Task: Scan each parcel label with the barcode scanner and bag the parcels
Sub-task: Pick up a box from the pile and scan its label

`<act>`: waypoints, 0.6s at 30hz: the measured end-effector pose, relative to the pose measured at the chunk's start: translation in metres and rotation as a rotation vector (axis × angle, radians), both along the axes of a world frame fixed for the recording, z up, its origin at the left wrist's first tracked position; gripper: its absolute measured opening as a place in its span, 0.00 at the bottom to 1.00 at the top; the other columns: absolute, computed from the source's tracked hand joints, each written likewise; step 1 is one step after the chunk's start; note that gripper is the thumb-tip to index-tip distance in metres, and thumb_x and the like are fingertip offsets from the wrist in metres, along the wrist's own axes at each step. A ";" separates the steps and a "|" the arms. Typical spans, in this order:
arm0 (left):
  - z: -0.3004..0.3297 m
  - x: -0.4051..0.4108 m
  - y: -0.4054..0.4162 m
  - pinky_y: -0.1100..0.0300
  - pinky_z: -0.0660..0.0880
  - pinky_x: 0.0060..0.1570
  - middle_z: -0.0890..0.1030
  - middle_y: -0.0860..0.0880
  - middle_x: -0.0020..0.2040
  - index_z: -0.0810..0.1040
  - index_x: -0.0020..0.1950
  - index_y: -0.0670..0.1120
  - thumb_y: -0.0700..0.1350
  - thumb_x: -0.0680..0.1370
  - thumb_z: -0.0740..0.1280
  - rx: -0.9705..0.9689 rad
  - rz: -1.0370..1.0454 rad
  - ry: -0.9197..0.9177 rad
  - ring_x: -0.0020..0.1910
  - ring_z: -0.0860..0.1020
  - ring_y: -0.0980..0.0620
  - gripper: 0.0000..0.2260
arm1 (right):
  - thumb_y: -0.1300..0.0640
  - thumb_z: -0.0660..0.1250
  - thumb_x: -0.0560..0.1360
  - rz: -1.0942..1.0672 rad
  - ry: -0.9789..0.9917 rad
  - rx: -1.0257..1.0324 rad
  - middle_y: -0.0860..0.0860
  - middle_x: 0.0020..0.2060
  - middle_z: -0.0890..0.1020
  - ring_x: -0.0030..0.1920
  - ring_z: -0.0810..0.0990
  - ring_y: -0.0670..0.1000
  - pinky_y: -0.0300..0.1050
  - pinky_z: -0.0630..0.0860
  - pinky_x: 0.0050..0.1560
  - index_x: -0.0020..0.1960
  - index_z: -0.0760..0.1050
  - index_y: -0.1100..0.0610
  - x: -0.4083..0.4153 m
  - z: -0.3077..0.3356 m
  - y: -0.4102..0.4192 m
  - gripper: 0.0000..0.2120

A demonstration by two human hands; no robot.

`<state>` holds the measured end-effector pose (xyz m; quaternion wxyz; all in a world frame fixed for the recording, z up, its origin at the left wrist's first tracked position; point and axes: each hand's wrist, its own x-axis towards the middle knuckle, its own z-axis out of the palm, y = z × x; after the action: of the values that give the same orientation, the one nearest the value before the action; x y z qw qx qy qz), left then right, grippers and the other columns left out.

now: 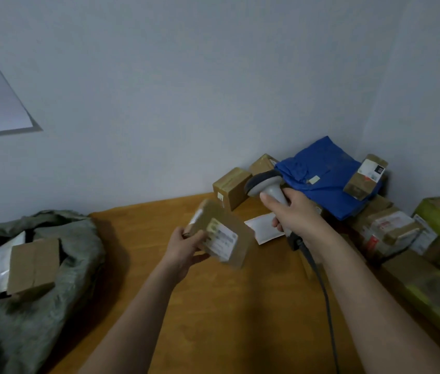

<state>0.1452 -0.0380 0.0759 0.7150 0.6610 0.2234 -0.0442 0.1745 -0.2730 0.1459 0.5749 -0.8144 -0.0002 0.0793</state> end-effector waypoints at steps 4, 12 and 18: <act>-0.015 0.000 0.014 0.51 0.79 0.48 0.79 0.38 0.54 0.72 0.60 0.38 0.41 0.79 0.66 -0.412 0.300 0.092 0.52 0.79 0.43 0.12 | 0.43 0.59 0.81 -0.040 0.273 0.299 0.57 0.36 0.78 0.31 0.77 0.50 0.45 0.75 0.33 0.59 0.74 0.60 -0.002 0.013 0.009 0.21; -0.018 -0.011 0.010 0.49 0.75 0.57 0.80 0.40 0.51 0.73 0.58 0.38 0.34 0.81 0.59 -0.588 0.352 0.049 0.50 0.78 0.44 0.07 | 0.47 0.61 0.81 0.135 0.233 0.343 0.57 0.40 0.77 0.31 0.76 0.49 0.42 0.74 0.31 0.55 0.77 0.64 -0.026 0.049 0.020 0.19; -0.010 -0.010 -0.001 0.51 0.71 0.61 0.78 0.39 0.49 0.74 0.50 0.37 0.34 0.80 0.54 -0.657 0.400 -0.021 0.48 0.77 0.43 0.09 | 0.49 0.60 0.82 0.138 0.209 0.360 0.54 0.38 0.77 0.29 0.74 0.48 0.40 0.72 0.29 0.53 0.76 0.64 -0.045 0.074 0.017 0.17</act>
<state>0.1353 -0.0395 0.0664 0.8856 0.3403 0.3143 0.0336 0.1298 -0.2563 0.2195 0.7010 -0.6842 -0.0108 0.2011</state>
